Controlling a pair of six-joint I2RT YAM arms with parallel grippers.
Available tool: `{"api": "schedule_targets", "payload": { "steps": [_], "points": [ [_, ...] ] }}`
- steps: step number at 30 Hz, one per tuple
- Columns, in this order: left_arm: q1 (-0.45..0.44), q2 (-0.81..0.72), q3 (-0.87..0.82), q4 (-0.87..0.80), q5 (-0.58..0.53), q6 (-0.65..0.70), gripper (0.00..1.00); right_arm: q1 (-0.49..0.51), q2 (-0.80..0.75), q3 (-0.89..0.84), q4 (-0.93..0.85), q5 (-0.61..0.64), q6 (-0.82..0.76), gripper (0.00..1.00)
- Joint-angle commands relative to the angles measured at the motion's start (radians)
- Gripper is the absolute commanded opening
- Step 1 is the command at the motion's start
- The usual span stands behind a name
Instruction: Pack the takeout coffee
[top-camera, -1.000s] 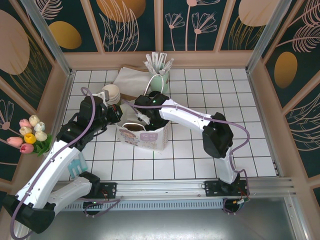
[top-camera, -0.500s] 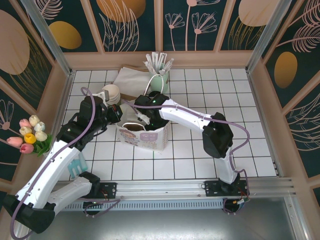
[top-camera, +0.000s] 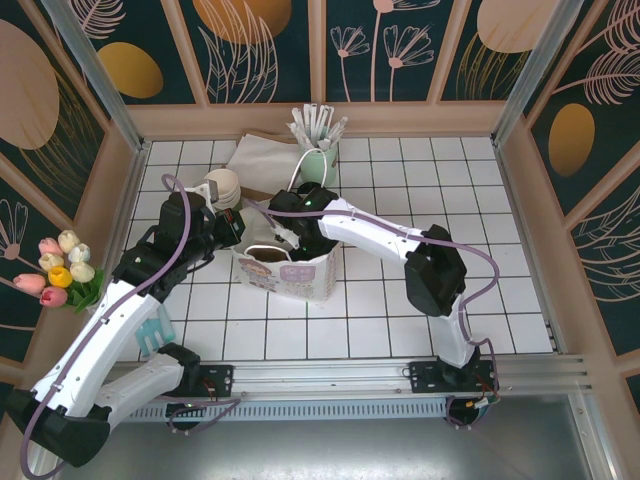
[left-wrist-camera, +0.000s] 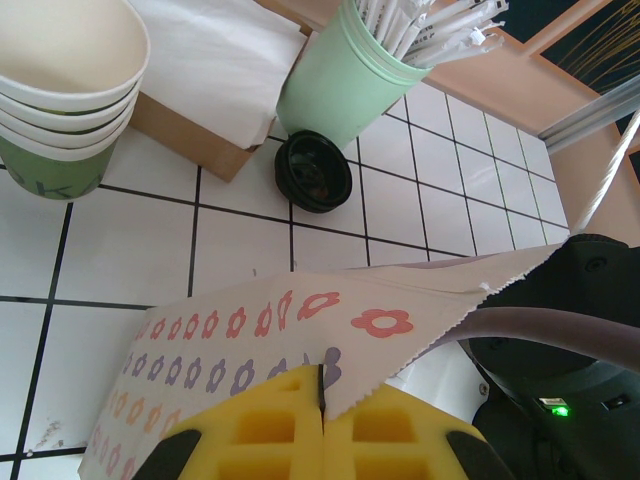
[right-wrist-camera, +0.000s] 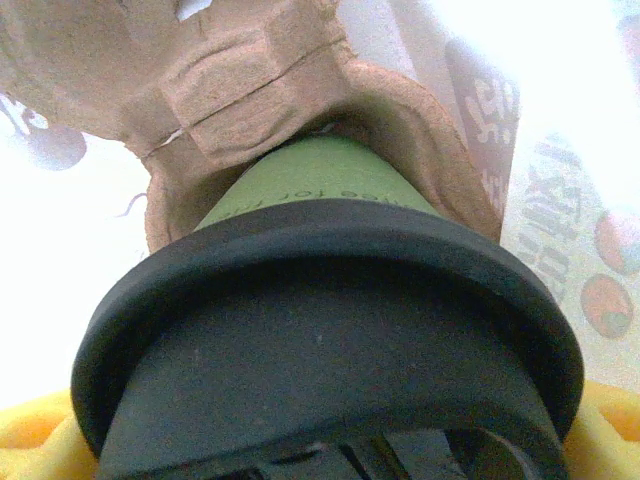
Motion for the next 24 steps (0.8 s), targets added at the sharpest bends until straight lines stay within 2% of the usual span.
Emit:
{"api": "schedule_targets", "payload": {
  "steps": [1, 24],
  "points": [
    [0.000, -0.015, 0.009, 0.041, -0.014, 0.000, 0.00, -0.027, 0.112, -0.075, -0.043, -0.015, -0.003, 0.51],
    [0.001, -0.009, 0.012, 0.041, -0.021, -0.001, 0.00, -0.030, 0.127, -0.097, -0.031, -0.026, -0.007, 0.51]
  ]
}}
